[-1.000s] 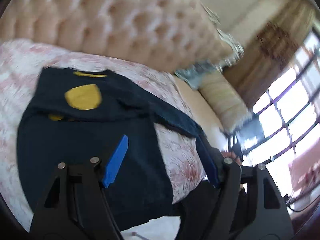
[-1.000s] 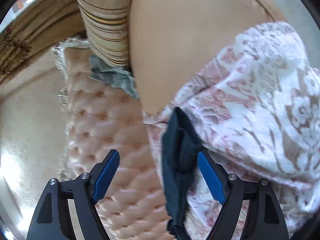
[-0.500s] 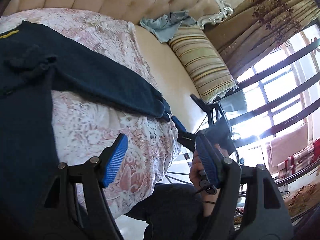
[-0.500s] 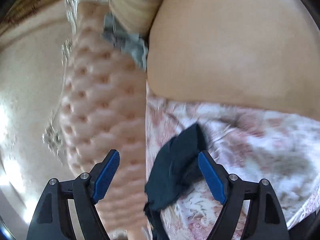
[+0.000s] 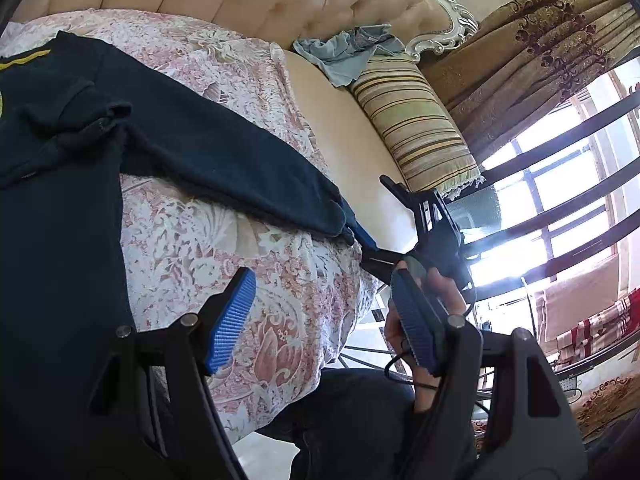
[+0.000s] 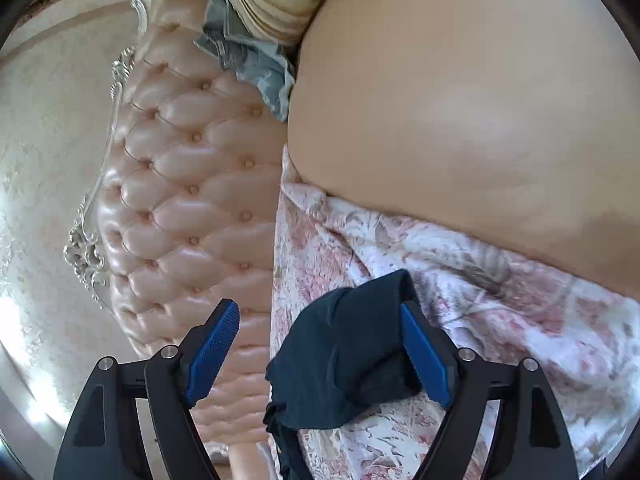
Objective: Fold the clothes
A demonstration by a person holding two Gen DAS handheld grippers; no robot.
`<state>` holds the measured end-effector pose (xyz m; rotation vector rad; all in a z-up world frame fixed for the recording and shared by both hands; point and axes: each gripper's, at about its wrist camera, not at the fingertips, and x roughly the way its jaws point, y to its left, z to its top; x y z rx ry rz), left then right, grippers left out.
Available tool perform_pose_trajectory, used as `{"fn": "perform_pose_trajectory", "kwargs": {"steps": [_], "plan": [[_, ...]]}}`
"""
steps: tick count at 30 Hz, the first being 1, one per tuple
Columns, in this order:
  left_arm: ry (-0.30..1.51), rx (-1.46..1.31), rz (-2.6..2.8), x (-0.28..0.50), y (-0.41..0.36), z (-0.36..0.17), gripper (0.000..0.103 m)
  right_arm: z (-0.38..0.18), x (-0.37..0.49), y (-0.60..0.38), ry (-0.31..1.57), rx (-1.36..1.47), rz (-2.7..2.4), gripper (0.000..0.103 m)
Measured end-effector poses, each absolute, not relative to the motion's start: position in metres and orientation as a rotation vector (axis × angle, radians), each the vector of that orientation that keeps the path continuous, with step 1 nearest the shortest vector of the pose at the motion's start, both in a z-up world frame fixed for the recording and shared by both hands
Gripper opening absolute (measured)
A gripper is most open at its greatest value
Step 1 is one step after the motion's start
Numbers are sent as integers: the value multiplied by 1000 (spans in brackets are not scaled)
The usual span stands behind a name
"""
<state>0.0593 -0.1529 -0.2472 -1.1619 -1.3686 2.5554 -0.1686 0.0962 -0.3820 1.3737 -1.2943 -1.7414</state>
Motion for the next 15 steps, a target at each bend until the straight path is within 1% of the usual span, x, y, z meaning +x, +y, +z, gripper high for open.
{"fn": "perform_pose_trajectory", "kwargs": {"steps": [5,9,15], "plan": [[-1393,-1164,2543,62,-155,-252,73,-377,-178,87,-1194,1362,-1743,83],[-1405,-1155,2542,65,-157,-251,73,-378,-175,78,-1084,1411,-1707,83],[-1343,-1159,2557,60,-158,-246,73,-382,-158,90,-1073,1420,-1576,83]]}}
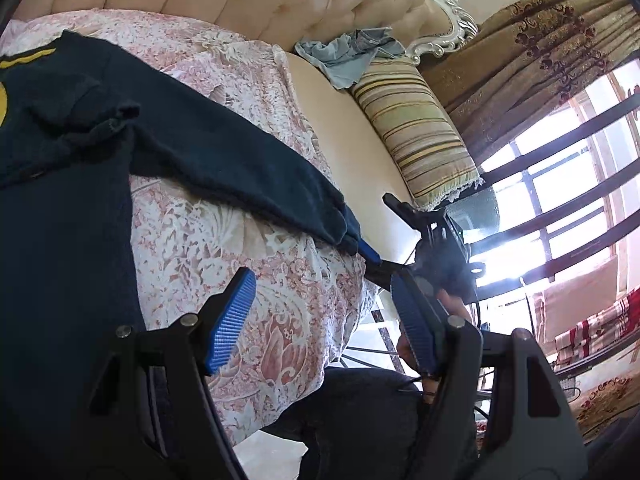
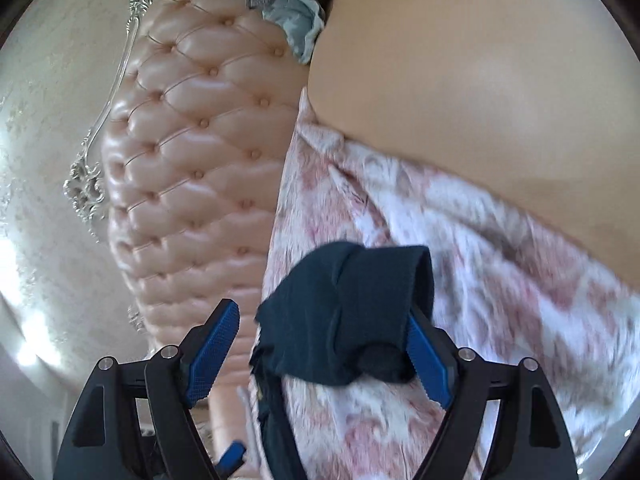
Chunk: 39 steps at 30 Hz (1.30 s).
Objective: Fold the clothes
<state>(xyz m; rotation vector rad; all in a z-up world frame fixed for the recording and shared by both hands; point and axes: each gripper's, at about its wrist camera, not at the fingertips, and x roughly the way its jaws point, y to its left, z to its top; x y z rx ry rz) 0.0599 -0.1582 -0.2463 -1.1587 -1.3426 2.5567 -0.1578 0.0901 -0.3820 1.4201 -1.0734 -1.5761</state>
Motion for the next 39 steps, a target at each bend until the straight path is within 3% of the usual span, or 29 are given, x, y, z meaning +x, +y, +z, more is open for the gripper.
{"fn": "perform_pose_trajectory", "kwargs": {"steps": [5,8,15,27,30,32,34,36,37,39], "plan": [[-1296,-1152,2461,20,-156,-251,73,-389,-155,87,-1158,1393,-1436,83],[-1548,-1050,2180,-19,-161,-274,73,-380,-152,89,-1171,1321,-1396,83],[-1875,-1009,1810,-100,-148,-346,73,-386,-153,94,-1221,1321,-1341,83],[-1952,-1120,1863,-135,-145,-366,73,-378,-145,76,-964,1403,-1454,83],[-1932,-1128,1876,-135,-147,-368,73,-376,-143,79,-991,1370,-1426,83],[-1959,-1109,1859,-133,-149,-371,73,-375,-140,80,-995,1343,-1425,77],[-1964,-1104,1849,-130,-151,-372,73,-372,-135,80,-946,1334,-1486,50],[-1965,-1102,1842,-130,-151,-372,73,-373,-133,80,-905,1370,-1534,37],[-1964,-1103,1840,-130,-151,-372,73,-376,-132,79,-879,1402,-1558,32],[-1963,-1106,1836,-131,-152,-371,73,-379,-131,78,-825,1445,-1606,32]]}}
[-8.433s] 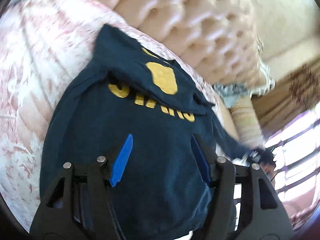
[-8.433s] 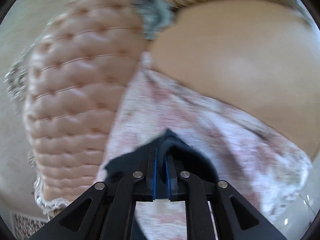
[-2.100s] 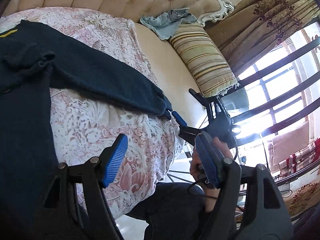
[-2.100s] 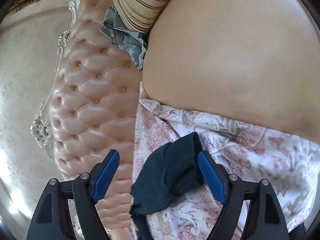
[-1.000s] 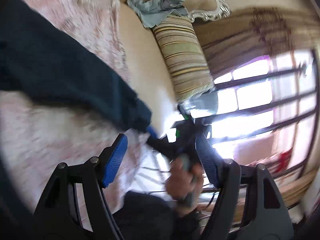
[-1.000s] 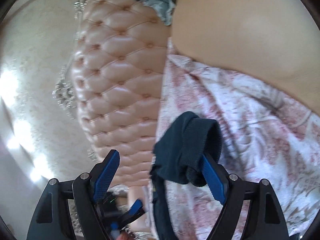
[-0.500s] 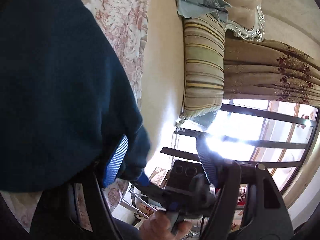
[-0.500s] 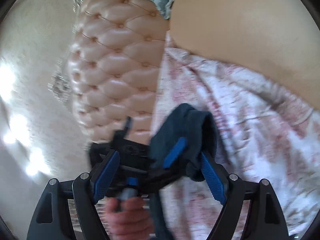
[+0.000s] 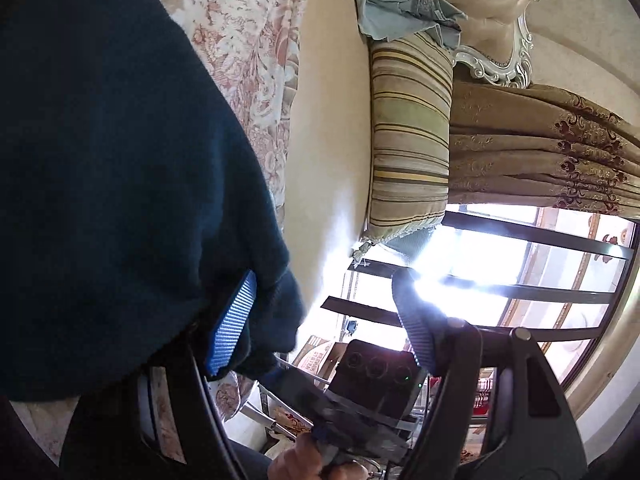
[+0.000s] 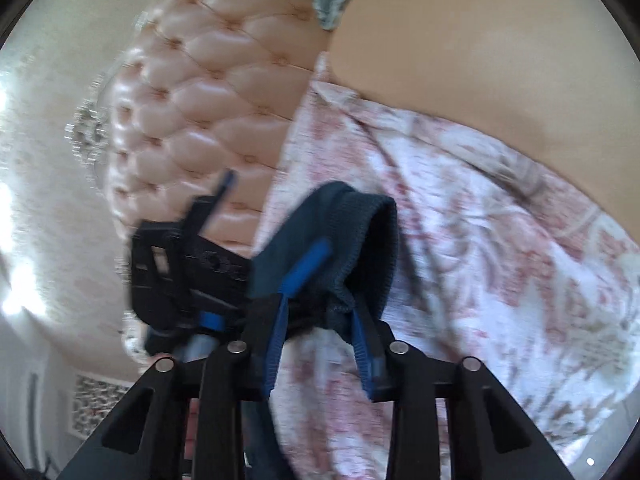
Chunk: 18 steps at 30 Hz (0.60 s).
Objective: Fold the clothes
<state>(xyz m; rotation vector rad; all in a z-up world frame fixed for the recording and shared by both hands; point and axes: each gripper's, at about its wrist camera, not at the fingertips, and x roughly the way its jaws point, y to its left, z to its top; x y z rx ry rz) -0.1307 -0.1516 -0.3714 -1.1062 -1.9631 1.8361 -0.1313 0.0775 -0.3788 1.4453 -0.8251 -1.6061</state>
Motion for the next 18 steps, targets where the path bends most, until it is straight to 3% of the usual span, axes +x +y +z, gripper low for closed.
{"fn": "perform_pose_trajectory", "kwargs": {"steps": [2,4,7,12,18], "plan": [[-1961,-1109,1830,-130,-152,-372,73,-377,-129,74,-767,1468,-1657,31],[-1960,-1111,1829,-131,-153,-372,73,-374,-127,75,-718,1489,-1712,17],[-1951,-1118,1834,-132,-152,-371,73,-367,-123,69,-606,1494,-1774,11],[-1855,-1071,1887,-121,-154,-345,73,-352,-124,67,-499,1467,-1884,8],[-1770,-937,2141,-27,-207,-291,73,-331,-133,81,-637,1358,-1831,8]]}}
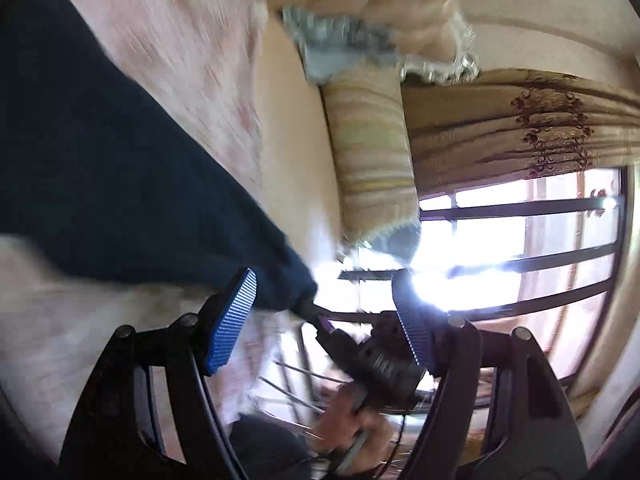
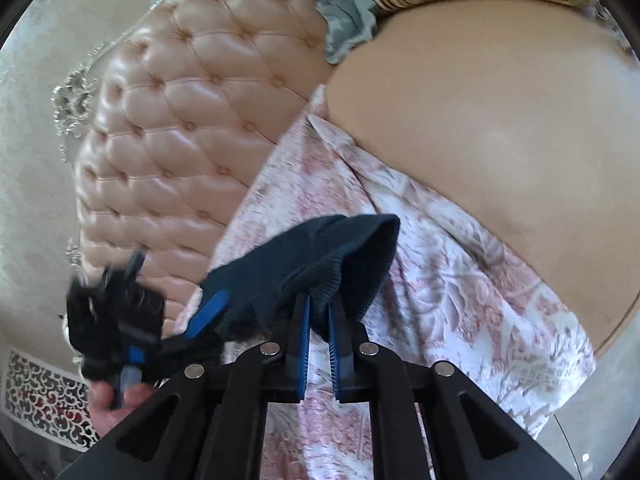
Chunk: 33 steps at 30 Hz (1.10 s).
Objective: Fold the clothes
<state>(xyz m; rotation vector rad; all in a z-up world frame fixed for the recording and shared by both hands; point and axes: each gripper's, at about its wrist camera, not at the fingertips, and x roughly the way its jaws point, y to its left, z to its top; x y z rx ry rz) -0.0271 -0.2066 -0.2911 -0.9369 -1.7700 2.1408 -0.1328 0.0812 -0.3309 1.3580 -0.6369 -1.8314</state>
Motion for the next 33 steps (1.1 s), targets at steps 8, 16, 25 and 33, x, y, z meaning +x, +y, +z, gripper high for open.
{"fn": "perform_pose_trajectory", "kwargs": {"steps": [8,16,25,33], "plan": [[-1916,-815,2429,194,-284,-269,73,-266,-139,42,-513,1300,-1840,8],[-2147,-441,2436,350,-326,-277,73,-111,-88,-135,-106,1093,-1784,8],[-2235,-156,2435,445,-362,-274,73,-204,103,-393,548,1143,-1527,7],[-2279,-141,2463,471,-371,-288,73,-292,140,-398,674,1187,-1553,15]]}}
